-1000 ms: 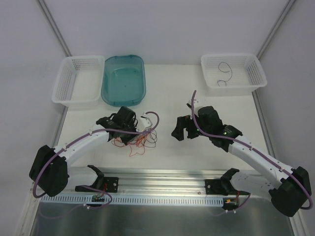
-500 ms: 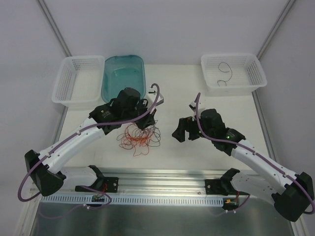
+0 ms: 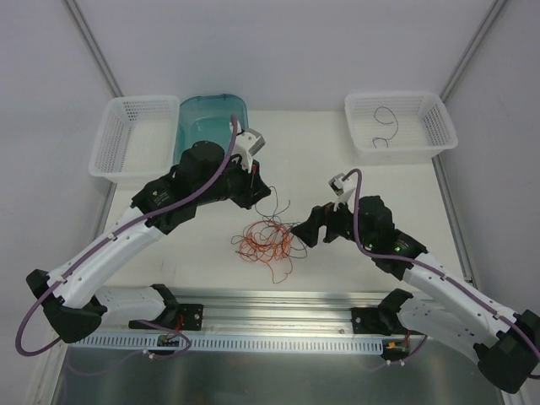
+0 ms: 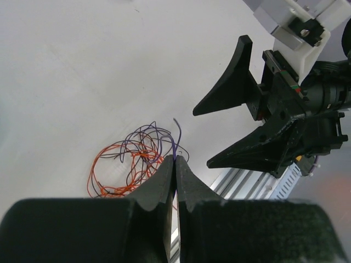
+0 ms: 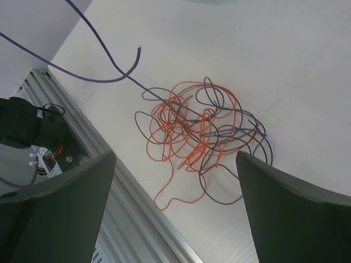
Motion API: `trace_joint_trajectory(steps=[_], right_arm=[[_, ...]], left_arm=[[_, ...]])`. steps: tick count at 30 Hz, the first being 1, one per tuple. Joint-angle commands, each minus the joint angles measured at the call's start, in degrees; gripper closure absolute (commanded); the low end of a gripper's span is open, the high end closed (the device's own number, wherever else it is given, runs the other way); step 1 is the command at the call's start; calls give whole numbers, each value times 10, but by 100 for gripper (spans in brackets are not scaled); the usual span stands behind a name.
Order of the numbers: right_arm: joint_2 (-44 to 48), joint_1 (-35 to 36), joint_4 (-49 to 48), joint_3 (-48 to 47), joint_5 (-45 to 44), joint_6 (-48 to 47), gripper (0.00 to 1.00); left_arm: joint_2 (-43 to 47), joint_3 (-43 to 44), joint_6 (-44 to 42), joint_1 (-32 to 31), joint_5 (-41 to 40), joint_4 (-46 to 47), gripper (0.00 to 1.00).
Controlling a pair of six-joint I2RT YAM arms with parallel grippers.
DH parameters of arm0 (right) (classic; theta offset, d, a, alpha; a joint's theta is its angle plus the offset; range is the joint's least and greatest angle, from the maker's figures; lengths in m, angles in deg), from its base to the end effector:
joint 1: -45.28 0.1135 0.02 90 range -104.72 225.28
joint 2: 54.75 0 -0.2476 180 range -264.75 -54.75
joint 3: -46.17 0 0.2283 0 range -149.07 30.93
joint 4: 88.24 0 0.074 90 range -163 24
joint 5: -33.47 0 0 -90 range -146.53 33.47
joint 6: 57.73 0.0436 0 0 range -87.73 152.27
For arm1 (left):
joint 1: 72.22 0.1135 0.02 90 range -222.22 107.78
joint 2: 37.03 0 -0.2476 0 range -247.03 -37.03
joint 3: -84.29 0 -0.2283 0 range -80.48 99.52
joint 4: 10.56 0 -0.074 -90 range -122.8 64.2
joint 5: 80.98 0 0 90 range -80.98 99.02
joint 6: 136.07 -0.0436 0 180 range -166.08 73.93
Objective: Untangle the cables
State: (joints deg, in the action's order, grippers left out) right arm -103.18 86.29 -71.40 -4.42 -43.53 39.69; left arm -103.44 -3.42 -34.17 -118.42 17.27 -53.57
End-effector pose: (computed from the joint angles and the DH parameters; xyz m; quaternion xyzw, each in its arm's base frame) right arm 0.1419 0.1364 0.2778 -0.2935 0.7330 0.3307 0.5169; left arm 0.1604 -0.1763 0.4056 0.2774 0.7542 -0.3382 0.4897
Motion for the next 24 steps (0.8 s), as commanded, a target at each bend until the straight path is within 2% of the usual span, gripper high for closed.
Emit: trace_joint_trajectory(steps=[1,10,16,21,24], right_arm=[[-4,11,-93,2,37,-8,4],[-118,49,-236,21,50,-19,8],[-209,57,-310,14,51,-35,20],[-289,58,-351,-3,63,-23,27],[-327,57,-375,-12,70,-14,37]], left_arm=[[16,-25,51,-7,-17,39,100],[26,-45,90,-7,-24,74,100],[36,-63,116,-7,-27,95,100],[45,-84,129,-7,-39,111,100],[50,-94,134,-7,-46,114,100]])
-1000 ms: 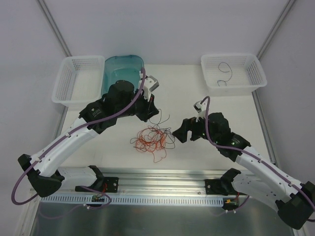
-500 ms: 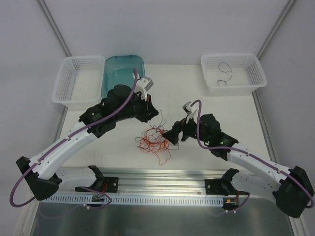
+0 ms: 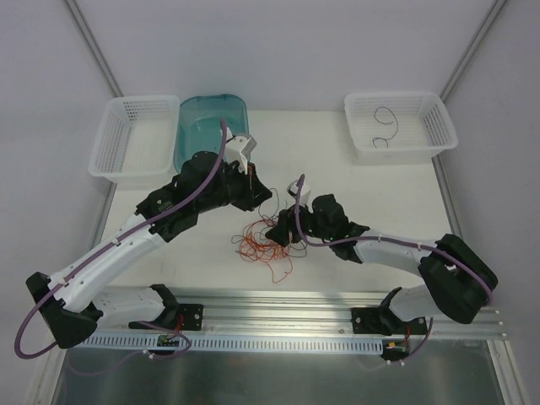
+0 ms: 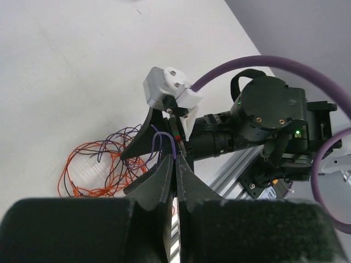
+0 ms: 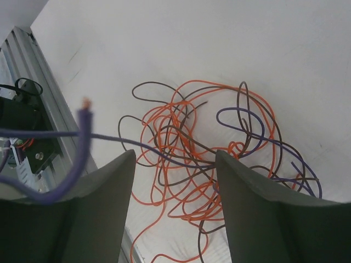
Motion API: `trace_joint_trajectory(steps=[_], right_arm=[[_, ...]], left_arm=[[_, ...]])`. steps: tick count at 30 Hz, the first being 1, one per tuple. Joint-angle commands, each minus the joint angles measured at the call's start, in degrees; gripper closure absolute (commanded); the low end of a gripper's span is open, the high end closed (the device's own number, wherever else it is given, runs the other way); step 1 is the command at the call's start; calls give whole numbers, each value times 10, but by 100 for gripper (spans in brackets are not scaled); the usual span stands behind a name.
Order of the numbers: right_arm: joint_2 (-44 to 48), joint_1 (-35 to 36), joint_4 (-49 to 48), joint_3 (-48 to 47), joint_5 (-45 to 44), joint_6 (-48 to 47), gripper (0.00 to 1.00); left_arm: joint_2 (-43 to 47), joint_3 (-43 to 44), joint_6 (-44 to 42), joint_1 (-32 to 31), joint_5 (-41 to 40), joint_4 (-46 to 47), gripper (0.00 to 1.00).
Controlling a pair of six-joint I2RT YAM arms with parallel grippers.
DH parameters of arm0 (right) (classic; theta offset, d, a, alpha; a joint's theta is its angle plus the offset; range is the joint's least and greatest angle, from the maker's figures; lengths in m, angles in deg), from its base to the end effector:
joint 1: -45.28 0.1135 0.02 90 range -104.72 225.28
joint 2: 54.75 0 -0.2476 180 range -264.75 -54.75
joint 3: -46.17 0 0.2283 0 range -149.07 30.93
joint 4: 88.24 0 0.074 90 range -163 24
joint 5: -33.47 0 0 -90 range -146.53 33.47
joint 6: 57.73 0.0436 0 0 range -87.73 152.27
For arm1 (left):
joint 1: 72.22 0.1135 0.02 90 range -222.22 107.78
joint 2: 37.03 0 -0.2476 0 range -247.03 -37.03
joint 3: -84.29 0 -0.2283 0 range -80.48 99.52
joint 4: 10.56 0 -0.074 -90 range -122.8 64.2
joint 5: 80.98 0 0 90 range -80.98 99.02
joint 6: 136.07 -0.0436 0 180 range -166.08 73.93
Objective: Untangle the cables
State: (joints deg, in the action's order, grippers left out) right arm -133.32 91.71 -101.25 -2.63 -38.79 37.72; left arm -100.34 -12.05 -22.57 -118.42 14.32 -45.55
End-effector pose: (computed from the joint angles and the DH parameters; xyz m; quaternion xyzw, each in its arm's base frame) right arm 0.1832 0.2118 0.2095 -0.3637 0.7106 0.3691 0.4759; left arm 0.1607 -0.1734 0.3844 0.1833 0.7696 -0.3789 0.4802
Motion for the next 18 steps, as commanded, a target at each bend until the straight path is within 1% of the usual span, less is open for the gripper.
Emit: trace_joint_trajectory(steps=[1,2,3,4,5,7,8,9,10,12,13,14,15,16,17,18], right_arm=[[-32,4,-84,-33,27,9,44],[-36,4,-87,-36,38,11,50],[-40,3,-88,-36,45,15,59],[-38,4,-90,-37,51,17,79],[-34,3,-87,-37,54,17,86],[-19,3,-70,-39,51,9,99],[4,4,-38,-42,48,4,99],[16,4,-20,-52,45,-1,99],[28,2,19,-57,42,-7,99],[63,3,60,-82,36,-12,99],[74,3,108,-92,32,-16,99],[89,2,134,-107,21,-16,99],[95,2,158,-120,15,-17,99],[100,1,209,-149,9,-17,99],[104,-2,228,-162,8,-13,99],[115,-6,241,-171,11,-11,99]], left_arm=[[19,-12,18,-7,-20,36,100],[20,-14,18,-7,-27,35,100],[19,-16,17,-7,-32,36,100],[20,-23,16,-7,-37,37,100],[20,-28,15,-7,-43,37,100],[21,-43,12,-7,-64,36,100],[21,-50,11,-7,-72,36,100],[22,-58,8,-7,-92,35,98],[22,-71,7,-7,-102,36,86],[24,-86,6,-6,-127,36,68],[23,-95,6,-4,-129,37,60],[23,-100,7,-1,-129,37,44],[23,-103,10,1,-129,38,36],[26,-111,11,5,-125,38,27],[28,-116,13,6,-123,40,16],[31,-119,13,7,-124,41,10]])
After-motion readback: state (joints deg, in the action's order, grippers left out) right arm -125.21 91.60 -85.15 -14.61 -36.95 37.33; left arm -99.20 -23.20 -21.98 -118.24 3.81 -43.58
